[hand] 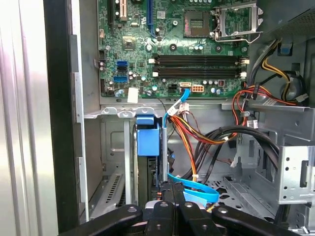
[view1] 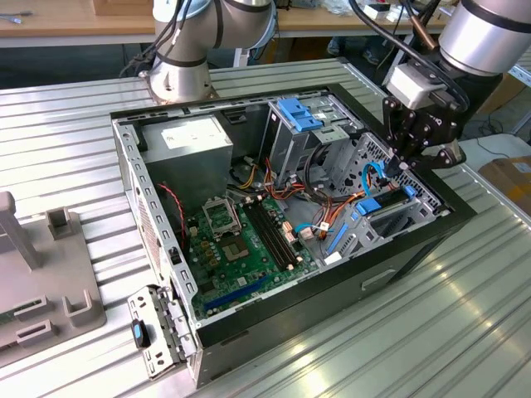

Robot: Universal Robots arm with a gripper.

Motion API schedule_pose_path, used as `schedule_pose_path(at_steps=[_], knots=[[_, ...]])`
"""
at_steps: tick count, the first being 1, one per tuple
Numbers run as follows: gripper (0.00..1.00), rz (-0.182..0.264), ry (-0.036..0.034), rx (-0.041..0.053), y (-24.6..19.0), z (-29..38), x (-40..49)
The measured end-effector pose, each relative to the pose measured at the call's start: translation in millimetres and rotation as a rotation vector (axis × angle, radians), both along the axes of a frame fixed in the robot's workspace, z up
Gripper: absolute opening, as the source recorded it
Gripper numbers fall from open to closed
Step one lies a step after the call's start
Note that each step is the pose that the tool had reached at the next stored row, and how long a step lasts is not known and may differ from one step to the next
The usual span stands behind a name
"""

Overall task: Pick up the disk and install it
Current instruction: 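Insert the second disk wire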

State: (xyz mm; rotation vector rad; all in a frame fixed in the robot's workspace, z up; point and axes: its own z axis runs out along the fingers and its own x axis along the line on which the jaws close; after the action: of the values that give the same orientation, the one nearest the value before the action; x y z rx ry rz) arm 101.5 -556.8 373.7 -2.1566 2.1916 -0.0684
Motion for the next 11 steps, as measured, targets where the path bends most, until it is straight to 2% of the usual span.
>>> schedule_pose_path(at_steps=[2,6,7,8,9,11], knots=[[0.11,0.0,0.0,0.0002,-2.5,-1.9,0.0],[0.11,-0.001,0.0,-0.0005,-2.8,-1.7,0.1],[0.17,-0.001,0.0,-0.0004,-3.0,-1.7,0.1],[0.17,-0.001,0.0,-0.0003,-3.2,-1.8,0.1],[0.3,-0.001,0.0,-0.0003,-3.4,-1.8,0.2],[0.42,-0.001,0.0,-0.0003,-3.5,-1.8,0.3]])
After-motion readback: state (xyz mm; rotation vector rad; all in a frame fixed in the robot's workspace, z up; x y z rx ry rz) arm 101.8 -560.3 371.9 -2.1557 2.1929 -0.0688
